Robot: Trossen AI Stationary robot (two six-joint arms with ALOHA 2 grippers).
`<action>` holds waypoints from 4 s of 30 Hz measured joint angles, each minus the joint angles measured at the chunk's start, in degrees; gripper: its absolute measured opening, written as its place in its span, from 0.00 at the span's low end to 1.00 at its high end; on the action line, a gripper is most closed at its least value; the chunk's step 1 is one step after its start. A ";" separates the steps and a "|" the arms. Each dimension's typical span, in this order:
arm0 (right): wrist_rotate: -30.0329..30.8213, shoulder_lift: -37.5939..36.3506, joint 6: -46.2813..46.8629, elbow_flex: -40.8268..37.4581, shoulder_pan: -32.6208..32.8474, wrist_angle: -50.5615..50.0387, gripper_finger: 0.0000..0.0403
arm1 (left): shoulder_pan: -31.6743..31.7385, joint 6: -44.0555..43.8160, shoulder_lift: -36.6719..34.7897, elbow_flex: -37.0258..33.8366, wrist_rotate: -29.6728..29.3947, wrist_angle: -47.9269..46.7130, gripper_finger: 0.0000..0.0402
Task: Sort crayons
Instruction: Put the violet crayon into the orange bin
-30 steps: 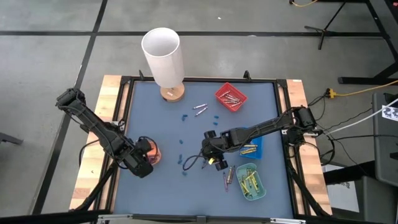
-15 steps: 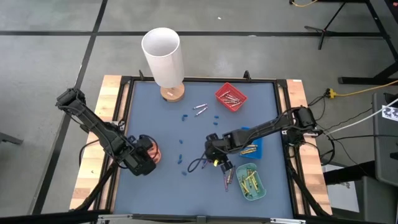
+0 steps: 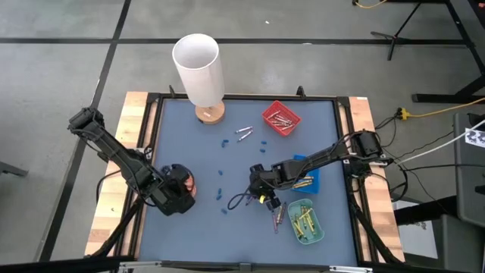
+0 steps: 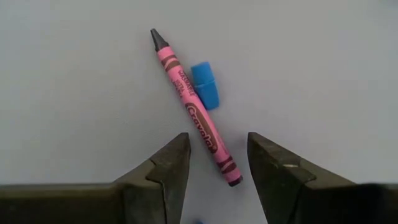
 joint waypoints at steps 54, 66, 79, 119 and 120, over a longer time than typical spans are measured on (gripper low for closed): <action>-0.91 -4.05 0.15 -0.24 -0.02 15.66 0.04 | 8.92 28.92 21.31 0.00 -14.88 45.31 0.32; 0.56 -4.11 0.15 -0.20 0.02 21.99 0.04 | 11.94 28.22 21.29 0.00 -5.24 45.98 0.32; 1.77 -4.17 0.15 -0.17 0.00 22.32 0.04 | 12.79 28.37 21.29 0.00 -4.08 45.87 0.26; 2.05 -4.17 0.15 -0.12 0.02 22.27 0.31 | 12.61 28.31 15.36 0.00 3.62 34.30 0.04; 2.05 -4.17 0.15 -0.11 0.01 22.27 0.31 | 12.61 28.29 14.39 0.00 4.13 33.81 0.04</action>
